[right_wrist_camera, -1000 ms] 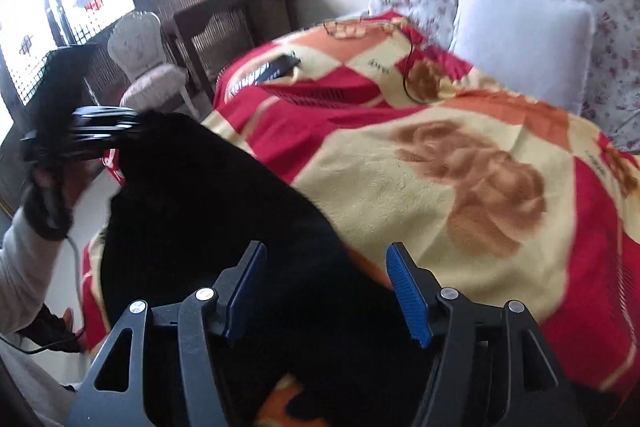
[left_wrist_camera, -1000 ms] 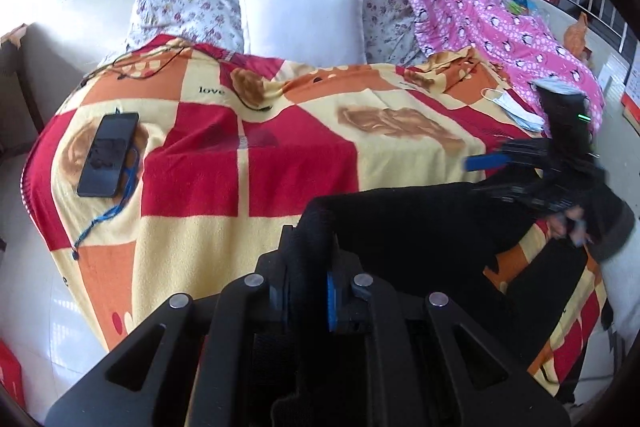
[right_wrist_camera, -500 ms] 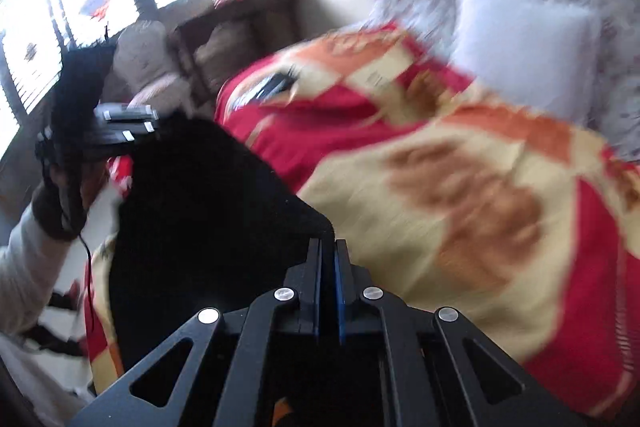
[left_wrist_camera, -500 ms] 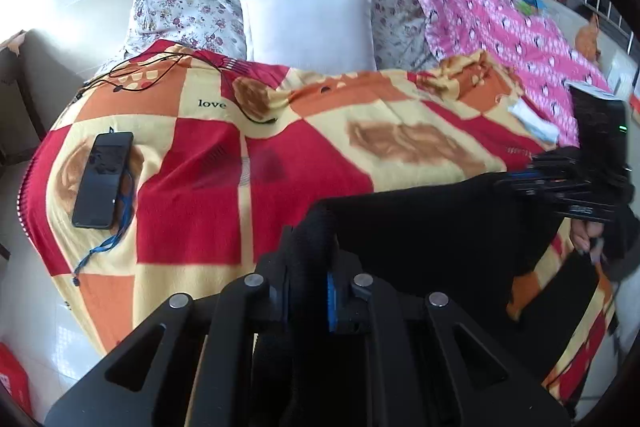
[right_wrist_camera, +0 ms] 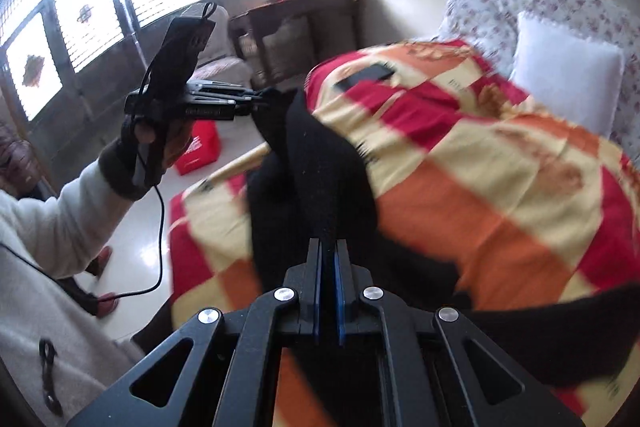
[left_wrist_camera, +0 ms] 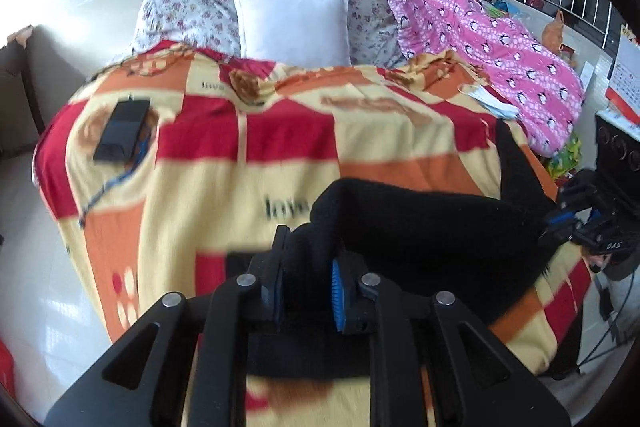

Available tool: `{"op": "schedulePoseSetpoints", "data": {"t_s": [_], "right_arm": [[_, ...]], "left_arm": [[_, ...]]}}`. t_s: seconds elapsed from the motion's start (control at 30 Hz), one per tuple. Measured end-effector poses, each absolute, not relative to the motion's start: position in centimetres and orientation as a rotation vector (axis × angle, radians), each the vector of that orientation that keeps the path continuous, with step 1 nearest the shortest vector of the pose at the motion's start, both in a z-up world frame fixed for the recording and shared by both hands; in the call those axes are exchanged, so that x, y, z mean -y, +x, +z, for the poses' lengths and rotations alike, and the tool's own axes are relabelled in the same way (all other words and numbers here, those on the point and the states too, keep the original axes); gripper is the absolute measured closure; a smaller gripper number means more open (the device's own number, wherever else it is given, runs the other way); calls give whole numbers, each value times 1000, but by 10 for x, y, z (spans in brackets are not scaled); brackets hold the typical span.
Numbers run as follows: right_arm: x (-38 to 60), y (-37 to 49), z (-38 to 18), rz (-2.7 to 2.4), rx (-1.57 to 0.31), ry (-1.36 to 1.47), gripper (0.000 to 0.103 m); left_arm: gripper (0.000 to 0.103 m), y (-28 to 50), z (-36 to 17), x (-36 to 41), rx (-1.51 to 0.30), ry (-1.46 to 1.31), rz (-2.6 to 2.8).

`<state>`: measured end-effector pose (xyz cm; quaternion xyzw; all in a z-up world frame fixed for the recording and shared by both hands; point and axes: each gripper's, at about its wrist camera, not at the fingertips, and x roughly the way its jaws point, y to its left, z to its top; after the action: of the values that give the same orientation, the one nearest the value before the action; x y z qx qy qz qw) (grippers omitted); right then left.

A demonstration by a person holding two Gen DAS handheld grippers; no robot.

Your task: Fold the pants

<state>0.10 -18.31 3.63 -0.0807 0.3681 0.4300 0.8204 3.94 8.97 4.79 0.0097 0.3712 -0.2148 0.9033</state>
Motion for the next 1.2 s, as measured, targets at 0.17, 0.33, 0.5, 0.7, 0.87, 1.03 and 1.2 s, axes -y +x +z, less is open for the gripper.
{"op": "schedulePoseSetpoints", "data": {"t_s": [0.17, 0.33, 0.5, 0.7, 0.87, 1.03, 1.2], "right_arm": [[173, -19, -24, 937, -907, -87, 98], [174, -15, -56, 898, -954, 10, 89], [217, -25, -22, 831, -872, 109, 48], [293, 16, 11, 445, -820, 167, 39], [316, 80, -5, 175, -909, 132, 34], [316, 133, -35, 64, -968, 57, 34], [315, 160, -54, 55, -983, -26, 50]], "left_arm": [[76, 11, 10, -102, -856, 12, -375], [73, -3, -3, -124, -917, -35, -261], [51, -16, 22, -138, -851, -59, -169], [44, -12, 51, -97, -762, -27, -252], [38, 5, 45, -44, -759, -3, -311], [38, 23, 13, -16, -839, -12, -319], [38, 27, -13, -9, -885, -6, -275]]}}
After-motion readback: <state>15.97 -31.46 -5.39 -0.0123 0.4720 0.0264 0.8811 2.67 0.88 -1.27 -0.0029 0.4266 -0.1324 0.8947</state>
